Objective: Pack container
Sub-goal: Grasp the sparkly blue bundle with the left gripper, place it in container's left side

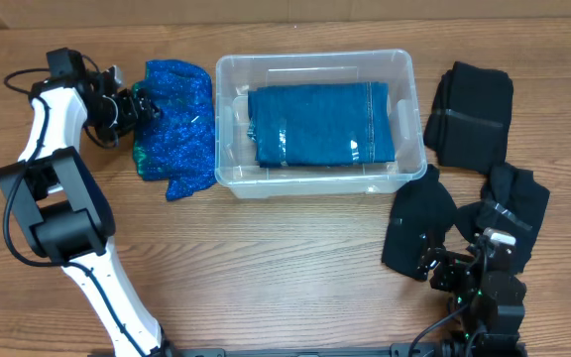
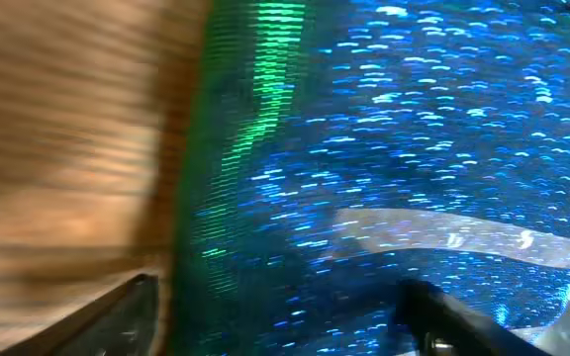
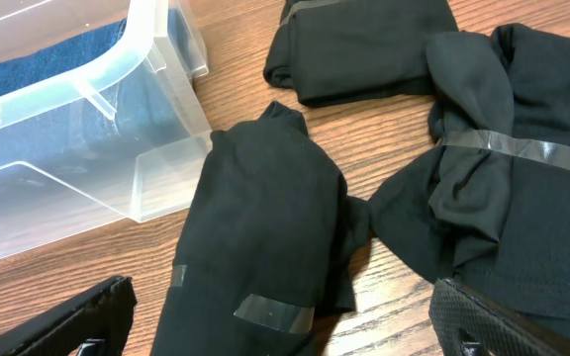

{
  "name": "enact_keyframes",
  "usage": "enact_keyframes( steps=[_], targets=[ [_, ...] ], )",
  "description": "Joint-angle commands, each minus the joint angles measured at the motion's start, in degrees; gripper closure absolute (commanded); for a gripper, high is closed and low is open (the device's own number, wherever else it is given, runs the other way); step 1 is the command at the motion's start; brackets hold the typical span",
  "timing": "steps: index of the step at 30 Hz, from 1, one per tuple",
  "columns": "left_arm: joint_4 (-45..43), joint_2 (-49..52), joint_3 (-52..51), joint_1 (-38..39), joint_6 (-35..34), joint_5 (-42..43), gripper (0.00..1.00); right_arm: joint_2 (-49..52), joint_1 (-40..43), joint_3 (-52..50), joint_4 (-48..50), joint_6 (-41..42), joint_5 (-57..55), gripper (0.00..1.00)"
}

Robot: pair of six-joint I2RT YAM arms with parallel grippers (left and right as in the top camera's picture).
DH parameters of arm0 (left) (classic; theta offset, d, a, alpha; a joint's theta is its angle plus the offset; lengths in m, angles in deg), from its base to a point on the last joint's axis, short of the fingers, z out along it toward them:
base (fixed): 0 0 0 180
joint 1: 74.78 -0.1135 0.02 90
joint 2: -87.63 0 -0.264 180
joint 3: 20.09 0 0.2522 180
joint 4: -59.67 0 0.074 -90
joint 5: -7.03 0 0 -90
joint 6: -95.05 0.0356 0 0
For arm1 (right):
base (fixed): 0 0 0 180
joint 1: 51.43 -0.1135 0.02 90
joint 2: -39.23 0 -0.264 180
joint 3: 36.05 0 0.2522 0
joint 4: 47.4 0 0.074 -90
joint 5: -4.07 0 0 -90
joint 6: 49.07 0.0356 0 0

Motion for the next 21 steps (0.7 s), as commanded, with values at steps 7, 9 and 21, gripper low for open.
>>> enact_keyframes(
  steps=[7, 9, 21],
  targets=[
    [5.5, 0.6, 0.5, 4.3, 4.2, -2.9, 0.88, -0.5, -0.1, -1.0, 0.2, 0.0, -0.1, 0.00],
    [10.0, -1.6, 3.0, 3.5, 6.0, -2.9, 0.93, -0.5, -0.1, -1.0, 0.2, 0.0, -0.1, 0.00],
    [18.4, -27.1, 18.1, 21.4, -20.8, 8.5, 0.96, -0.5, -0.1, -1.0, 0.2, 0.0, -0.1, 0.00]
  ],
)
